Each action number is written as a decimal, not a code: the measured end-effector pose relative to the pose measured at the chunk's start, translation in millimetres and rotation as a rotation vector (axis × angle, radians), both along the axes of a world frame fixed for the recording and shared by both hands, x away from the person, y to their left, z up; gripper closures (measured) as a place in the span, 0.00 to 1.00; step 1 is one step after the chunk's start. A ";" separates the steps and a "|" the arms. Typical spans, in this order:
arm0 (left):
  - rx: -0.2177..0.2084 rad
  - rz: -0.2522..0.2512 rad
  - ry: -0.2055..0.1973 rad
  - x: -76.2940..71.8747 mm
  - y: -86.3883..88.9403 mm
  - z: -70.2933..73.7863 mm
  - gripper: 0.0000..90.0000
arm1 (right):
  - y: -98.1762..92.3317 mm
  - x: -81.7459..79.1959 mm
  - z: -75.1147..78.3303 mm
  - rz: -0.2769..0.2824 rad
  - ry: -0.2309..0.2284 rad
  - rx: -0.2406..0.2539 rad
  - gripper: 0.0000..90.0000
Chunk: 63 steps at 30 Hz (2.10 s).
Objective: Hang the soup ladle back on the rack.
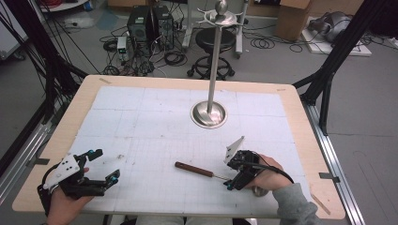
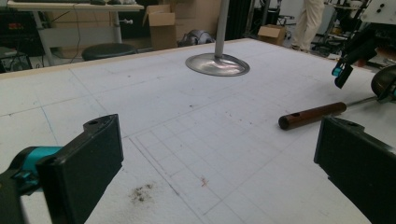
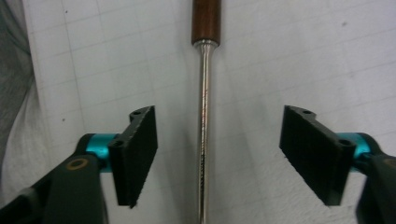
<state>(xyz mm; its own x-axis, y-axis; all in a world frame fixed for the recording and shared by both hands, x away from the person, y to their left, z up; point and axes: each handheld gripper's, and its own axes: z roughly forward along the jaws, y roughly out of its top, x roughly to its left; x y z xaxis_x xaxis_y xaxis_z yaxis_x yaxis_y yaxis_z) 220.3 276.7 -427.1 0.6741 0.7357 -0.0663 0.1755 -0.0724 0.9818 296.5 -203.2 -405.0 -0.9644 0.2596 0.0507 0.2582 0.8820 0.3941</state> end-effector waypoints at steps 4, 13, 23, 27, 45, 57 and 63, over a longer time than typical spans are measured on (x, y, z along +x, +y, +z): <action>0.000 -0.003 -0.001 -0.1 -0.4 0.0 0.02 | 0.9 -1.6 -0.9 0.004 0.016 -0.028 0.42; -0.002 -0.001 0.000 -0.3 -0.8 0.2 0.02 | 5.1 -5.6 -4.0 0.038 0.012 -0.082 0.58; -0.003 0.004 0.001 -1.7 0.7 0.1 0.02 | 6.4 -6.3 -5.6 0.028 -0.008 -0.113 0.69; -0.004 0.004 0.001 -1.5 0.9 0.1 0.02 | 6.8 -7.5 -5.0 0.013 0.005 -0.125 0.74; -0.002 0.010 -0.014 -2.0 1.4 1.4 0.02 | 5.8 -10.4 -4.9 -0.011 0.001 -0.140 0.94; -0.004 0.013 -0.026 -1.0 0.8 2.0 0.02 | -5.9 -10.4 -1.9 -0.012 0.017 -0.048 0.94; -0.004 0.009 -0.026 -0.9 0.4 2.1 0.02 | -15.8 -9.3 5.5 -0.029 -0.013 0.026 0.94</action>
<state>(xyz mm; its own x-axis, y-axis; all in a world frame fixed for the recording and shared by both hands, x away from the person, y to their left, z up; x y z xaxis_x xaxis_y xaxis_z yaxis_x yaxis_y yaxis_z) 219.4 277.1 -425.0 0.6688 0.7416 -0.0519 0.1509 -0.0672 0.9863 287.2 -219.0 -399.5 -0.9570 0.2865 0.0458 0.2786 0.8634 0.4205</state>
